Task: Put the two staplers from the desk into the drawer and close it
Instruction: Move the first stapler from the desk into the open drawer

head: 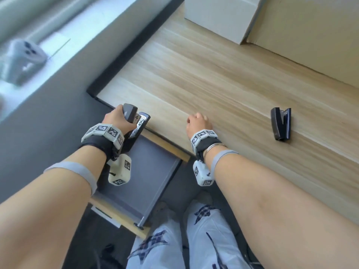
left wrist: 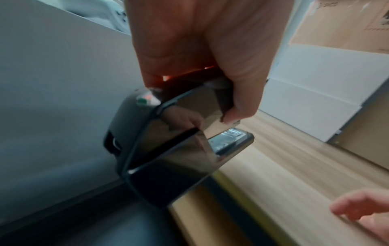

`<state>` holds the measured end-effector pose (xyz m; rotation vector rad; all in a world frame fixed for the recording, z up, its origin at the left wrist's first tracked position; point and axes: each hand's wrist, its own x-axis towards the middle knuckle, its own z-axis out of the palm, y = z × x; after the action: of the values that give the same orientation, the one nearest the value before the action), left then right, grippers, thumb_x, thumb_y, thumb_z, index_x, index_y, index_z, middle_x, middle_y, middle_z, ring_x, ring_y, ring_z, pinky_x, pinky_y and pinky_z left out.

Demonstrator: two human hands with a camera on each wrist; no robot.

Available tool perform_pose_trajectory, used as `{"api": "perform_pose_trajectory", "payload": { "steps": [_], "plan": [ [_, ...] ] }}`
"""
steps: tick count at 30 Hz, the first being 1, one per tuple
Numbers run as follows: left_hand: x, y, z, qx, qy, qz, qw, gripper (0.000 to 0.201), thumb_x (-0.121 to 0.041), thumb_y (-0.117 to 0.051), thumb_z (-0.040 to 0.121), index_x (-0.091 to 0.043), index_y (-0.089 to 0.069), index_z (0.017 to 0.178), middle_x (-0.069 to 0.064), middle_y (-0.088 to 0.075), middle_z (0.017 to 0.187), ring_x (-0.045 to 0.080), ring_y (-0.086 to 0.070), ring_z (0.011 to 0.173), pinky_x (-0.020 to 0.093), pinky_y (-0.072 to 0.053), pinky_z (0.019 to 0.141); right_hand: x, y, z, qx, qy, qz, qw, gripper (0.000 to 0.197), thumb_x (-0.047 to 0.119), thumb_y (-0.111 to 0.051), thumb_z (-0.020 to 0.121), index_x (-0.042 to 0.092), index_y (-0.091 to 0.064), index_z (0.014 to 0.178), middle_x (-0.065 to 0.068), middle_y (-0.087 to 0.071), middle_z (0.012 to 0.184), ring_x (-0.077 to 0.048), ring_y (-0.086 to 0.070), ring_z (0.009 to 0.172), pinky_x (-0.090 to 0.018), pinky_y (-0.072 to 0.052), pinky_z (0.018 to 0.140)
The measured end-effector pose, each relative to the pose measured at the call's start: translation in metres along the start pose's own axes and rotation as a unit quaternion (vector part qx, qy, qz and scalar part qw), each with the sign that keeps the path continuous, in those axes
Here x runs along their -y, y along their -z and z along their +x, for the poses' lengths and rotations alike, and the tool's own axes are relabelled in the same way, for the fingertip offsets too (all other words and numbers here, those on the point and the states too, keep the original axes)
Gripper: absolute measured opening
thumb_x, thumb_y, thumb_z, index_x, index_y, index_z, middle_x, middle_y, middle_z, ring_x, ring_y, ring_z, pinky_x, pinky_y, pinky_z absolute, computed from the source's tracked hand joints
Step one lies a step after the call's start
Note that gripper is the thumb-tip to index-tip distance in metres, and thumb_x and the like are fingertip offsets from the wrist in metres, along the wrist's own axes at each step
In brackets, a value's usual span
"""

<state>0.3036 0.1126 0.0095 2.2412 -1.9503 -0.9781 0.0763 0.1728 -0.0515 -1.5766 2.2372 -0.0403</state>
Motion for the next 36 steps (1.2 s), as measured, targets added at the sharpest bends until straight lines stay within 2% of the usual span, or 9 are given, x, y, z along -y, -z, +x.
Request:
{"api": "perform_pose_trajectory", "payload": {
  "steps": [3,6,11,14,17,19,22,25,36],
  "plan": [
    [0.048,-0.005,-0.002,-0.008,0.049,-0.018,0.999,0.04,-0.02,-0.065,0.072,-0.01,-0.049,0.107,0.009,-0.057,0.094,0.029,-0.055,0.086,0.034,-0.044,0.077,0.022,-0.016,0.002,-0.053,-0.007,0.017,0.998,0.026,0.012,-0.049,0.092,0.018,-0.058,0.115,-0.006,-0.052,0.125,-0.028,-0.046,0.117,-0.036,-0.042,0.09],
    [0.086,-0.022,-0.001,0.012,0.096,0.004,0.995,0.034,-0.017,-0.065,0.073,-0.01,-0.044,0.1,0.012,-0.055,0.093,0.03,-0.052,0.084,0.034,-0.042,0.073,0.035,-0.029,0.007,-0.101,-0.008,0.02,0.995,0.032,0.012,-0.051,0.088,0.023,-0.057,0.117,-0.003,-0.052,0.127,-0.027,-0.046,0.118,-0.037,-0.042,0.09],
    [0.128,-0.065,0.014,0.053,0.13,0.019,0.99,0.038,-0.02,-0.068,0.071,-0.012,-0.039,0.093,0.019,-0.062,0.106,0.032,-0.052,0.083,0.035,-0.043,0.074,0.042,-0.054,0.014,-0.193,-0.013,0.041,0.98,0.044,0.015,-0.054,0.084,0.028,-0.058,0.126,-0.001,-0.051,0.142,-0.028,-0.044,0.132,-0.047,-0.037,0.104],
    [0.142,-0.089,0.025,0.068,0.143,0.019,0.987,0.039,-0.022,-0.07,0.071,-0.011,-0.04,0.094,0.021,-0.063,0.109,0.036,-0.06,0.092,0.038,-0.047,0.079,0.037,-0.066,0.014,-0.188,-0.005,0.007,0.982,0.048,0.021,-0.047,0.089,0.032,-0.049,0.136,0.001,-0.042,0.151,-0.026,-0.034,0.142,-0.047,-0.024,0.115],
    [0.15,-0.11,0.038,0.074,0.15,0.03,0.985,0.038,-0.021,-0.069,0.073,-0.009,-0.042,0.095,0.022,-0.063,0.111,0.038,-0.062,0.102,0.04,-0.049,0.085,0.036,-0.067,0.015,-0.206,-0.001,-0.009,0.979,0.05,0.022,-0.045,0.089,0.034,-0.047,0.137,0.001,-0.041,0.151,-0.025,-0.033,0.142,-0.046,-0.023,0.117],
    [0.154,-0.122,0.045,0.074,0.16,0.028,0.984,0.035,-0.021,-0.068,0.075,-0.01,-0.04,0.092,0.022,-0.063,0.109,0.038,-0.062,0.102,0.039,-0.048,0.084,0.035,-0.068,0.015,-0.2,-0.004,-0.017,0.98,0.051,0.023,-0.044,0.089,0.035,-0.045,0.138,0.003,-0.039,0.152,-0.024,-0.032,0.143,-0.045,-0.022,0.118],
    [0.159,-0.137,0.059,0.077,0.163,0.022,0.983,0.034,-0.021,-0.068,0.075,-0.009,-0.039,0.09,0.022,-0.064,0.107,0.038,-0.063,0.098,0.039,-0.048,0.08,0.034,-0.068,0.017,-0.215,-0.006,-0.03,0.976,0.053,0.025,-0.036,0.086,0.036,-0.046,0.137,0.003,-0.042,0.15,-0.024,-0.036,0.141,-0.045,-0.024,0.116],
    [0.163,-0.148,0.074,0.079,0.162,0.023,0.983,0.035,-0.017,-0.068,0.075,-0.005,-0.045,0.099,0.023,-0.064,0.107,0.039,-0.063,0.099,0.041,-0.049,0.082,0.035,-0.072,0.019,-0.245,-0.005,-0.043,0.969,0.057,0.029,-0.029,0.08,0.035,-0.051,0.133,0.002,-0.049,0.146,-0.025,-0.043,0.136,-0.046,-0.03,0.113],
    [0.169,-0.175,0.117,0.098,0.166,0.047,0.98,0.053,-0.017,-0.074,0.073,-0.002,-0.047,0.116,0.025,-0.061,0.119,0.041,-0.058,0.113,0.043,-0.049,0.091,0.035,-0.073,0.02,-0.261,-0.005,-0.052,0.964,0.056,0.027,-0.039,0.077,0.034,-0.053,0.13,0.002,-0.052,0.143,-0.026,-0.046,0.134,-0.047,-0.033,0.111]
  ]
}}
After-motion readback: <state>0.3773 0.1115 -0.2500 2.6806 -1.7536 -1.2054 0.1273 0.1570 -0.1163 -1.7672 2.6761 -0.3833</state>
